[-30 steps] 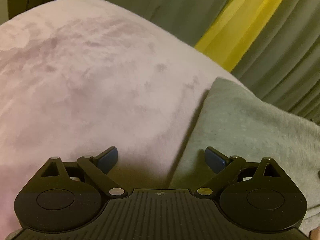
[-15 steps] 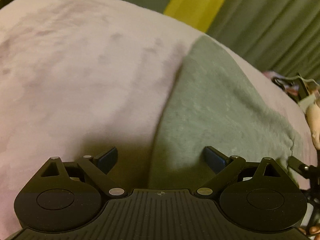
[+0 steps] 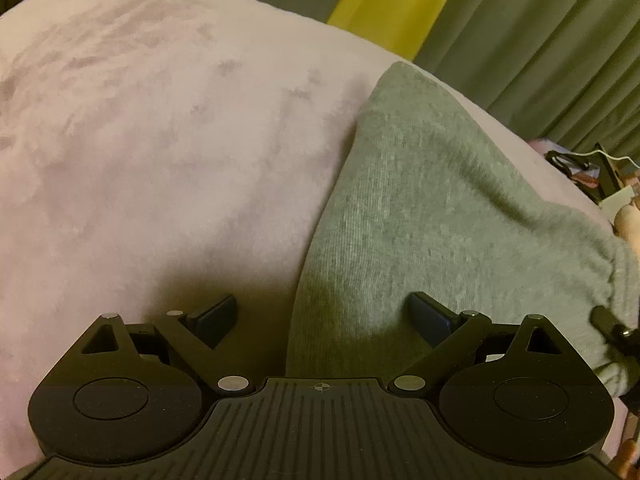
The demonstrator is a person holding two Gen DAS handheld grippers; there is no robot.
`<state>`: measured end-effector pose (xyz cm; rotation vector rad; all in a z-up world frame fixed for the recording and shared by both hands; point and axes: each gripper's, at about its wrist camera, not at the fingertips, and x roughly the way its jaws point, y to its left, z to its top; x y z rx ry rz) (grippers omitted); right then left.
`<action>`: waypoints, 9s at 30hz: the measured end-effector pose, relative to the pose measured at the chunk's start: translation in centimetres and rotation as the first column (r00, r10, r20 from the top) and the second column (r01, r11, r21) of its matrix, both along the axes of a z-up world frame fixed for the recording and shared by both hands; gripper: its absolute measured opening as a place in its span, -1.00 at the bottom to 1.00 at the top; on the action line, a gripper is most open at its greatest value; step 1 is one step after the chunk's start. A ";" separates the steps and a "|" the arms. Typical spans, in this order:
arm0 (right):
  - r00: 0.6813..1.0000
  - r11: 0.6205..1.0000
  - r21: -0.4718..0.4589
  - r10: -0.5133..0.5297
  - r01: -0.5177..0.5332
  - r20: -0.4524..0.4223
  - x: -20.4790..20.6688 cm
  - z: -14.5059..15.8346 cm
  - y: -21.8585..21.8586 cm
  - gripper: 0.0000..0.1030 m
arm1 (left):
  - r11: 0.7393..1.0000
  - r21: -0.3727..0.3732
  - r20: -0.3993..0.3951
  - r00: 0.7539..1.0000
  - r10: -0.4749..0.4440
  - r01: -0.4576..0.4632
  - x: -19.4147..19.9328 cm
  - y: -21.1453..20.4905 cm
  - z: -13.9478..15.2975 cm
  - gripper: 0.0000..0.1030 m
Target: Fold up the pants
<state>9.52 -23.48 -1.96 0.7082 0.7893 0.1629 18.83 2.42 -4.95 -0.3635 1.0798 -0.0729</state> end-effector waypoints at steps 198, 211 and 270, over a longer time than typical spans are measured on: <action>1.000 0.912 -0.409 0.008 0.004 0.027 5.4 0.2 -4.4 0.64 | 0.930 0.272 0.216 0.926 -0.310 0.247 6.1 -9.1 -1.3 0.63; 0.997 0.740 -0.669 -0.071 0.065 0.018 2.1 -1.1 -0.2 0.84 | 0.890 0.435 0.275 0.921 -0.277 0.137 2.1 -8.5 0.1 0.87; 0.999 0.710 -0.703 0.049 -0.028 0.010 -2.5 -0.6 7.2 0.92 | 0.929 0.317 0.177 0.950 -0.258 0.193 -3.9 -12.1 -0.3 1.00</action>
